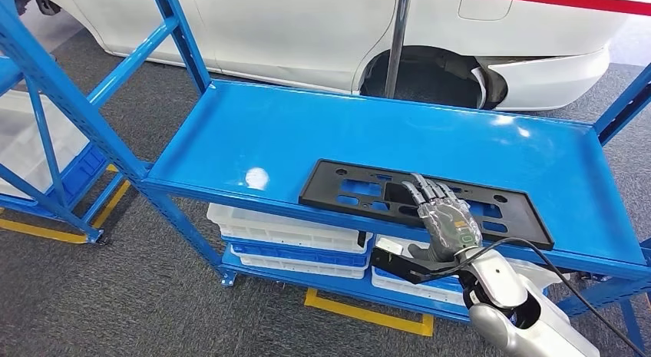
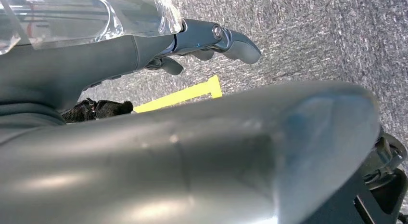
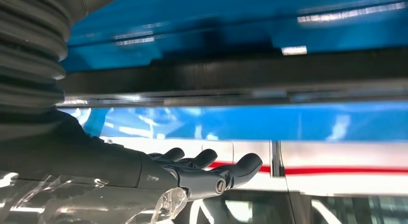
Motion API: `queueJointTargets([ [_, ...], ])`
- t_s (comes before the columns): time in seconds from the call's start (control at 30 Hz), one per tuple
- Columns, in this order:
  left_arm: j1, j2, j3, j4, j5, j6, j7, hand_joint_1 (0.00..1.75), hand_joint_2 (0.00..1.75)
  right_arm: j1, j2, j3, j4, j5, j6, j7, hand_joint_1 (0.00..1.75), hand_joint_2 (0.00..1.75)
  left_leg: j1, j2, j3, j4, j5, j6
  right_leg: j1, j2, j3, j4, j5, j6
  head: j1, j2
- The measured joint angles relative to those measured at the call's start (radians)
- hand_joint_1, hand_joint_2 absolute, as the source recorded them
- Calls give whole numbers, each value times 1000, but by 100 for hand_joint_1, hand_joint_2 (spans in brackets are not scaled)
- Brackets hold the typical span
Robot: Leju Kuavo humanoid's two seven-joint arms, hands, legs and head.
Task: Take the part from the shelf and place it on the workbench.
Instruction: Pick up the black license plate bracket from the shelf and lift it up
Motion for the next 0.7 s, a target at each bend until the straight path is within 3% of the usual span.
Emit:
queueJointTargets([
  [0.13, 0, 0, 0, 0, 5, 0, -1, 0, 0, -14, 0, 5, 12, -22, 23, 11, 0, 175, 4, 0, 0, -1, 0, -27, 3, 0, 0, 1, -1, -2, 0, 0],
  [0.2, 0, 0, 0, 0, 5, 0, -2, 0, 0, -22, 0, 10, 18, -33, 33, 15, 0, 175, 5, 0, -1, -1, -1, -32, 3, 0, 0, 1, -1, -2, 0, 0],
  [0.57, 0, 0, 0, 0, 8, 2, -5, 0, 0, -42, 0, 37, 42, -74, 62, 27, 0, 175, -3, 0, -2, 2, -2, -30, -6, -2, 0, -1, 1, 1, 0, 0],
  [0.7, 0, 0, 0, 0, 8, 4, -12, 0, 0, -47, 0, 44, 45, -73, 62, 28, 0, 175, -4, 0, 12, -27, 11, -7, -9, -3, 6, -14, 6, 17, 0, 0],
])
